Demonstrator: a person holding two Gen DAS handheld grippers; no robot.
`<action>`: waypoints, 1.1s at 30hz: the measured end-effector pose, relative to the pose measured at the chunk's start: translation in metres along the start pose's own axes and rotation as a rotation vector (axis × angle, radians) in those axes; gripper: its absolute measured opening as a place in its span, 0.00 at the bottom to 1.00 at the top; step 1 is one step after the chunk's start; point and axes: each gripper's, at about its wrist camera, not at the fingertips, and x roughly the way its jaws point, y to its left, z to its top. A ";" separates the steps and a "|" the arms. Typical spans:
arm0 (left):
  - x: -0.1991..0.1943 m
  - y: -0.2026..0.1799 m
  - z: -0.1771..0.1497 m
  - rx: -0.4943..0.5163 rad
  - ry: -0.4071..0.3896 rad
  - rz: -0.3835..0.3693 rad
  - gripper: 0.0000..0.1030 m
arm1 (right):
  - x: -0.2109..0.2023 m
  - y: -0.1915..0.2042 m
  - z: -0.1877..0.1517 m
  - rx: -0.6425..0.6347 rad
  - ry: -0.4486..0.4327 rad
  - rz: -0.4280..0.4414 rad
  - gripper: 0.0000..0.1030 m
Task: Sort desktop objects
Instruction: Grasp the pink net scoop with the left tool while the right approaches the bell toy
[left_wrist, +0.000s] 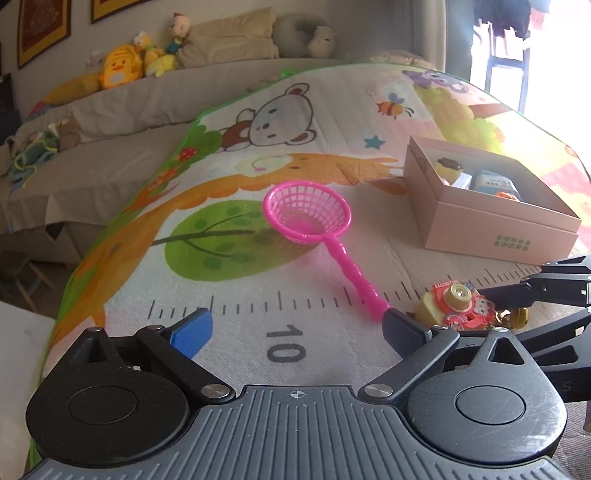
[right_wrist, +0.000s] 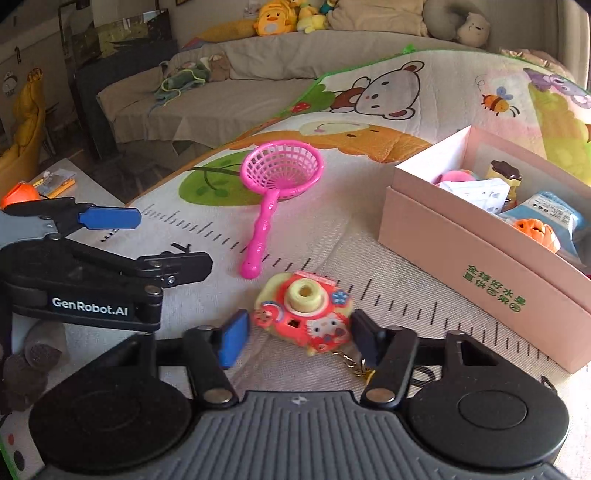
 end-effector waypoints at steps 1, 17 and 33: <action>0.002 -0.002 0.002 0.008 -0.001 -0.003 0.98 | -0.001 -0.003 -0.001 0.007 0.002 -0.007 0.54; 0.087 -0.020 0.052 -0.018 0.097 0.065 0.98 | -0.063 -0.070 -0.066 0.162 -0.059 -0.224 0.64; 0.061 -0.043 0.037 0.130 0.073 0.002 0.21 | -0.067 -0.069 -0.073 0.189 -0.093 -0.238 0.80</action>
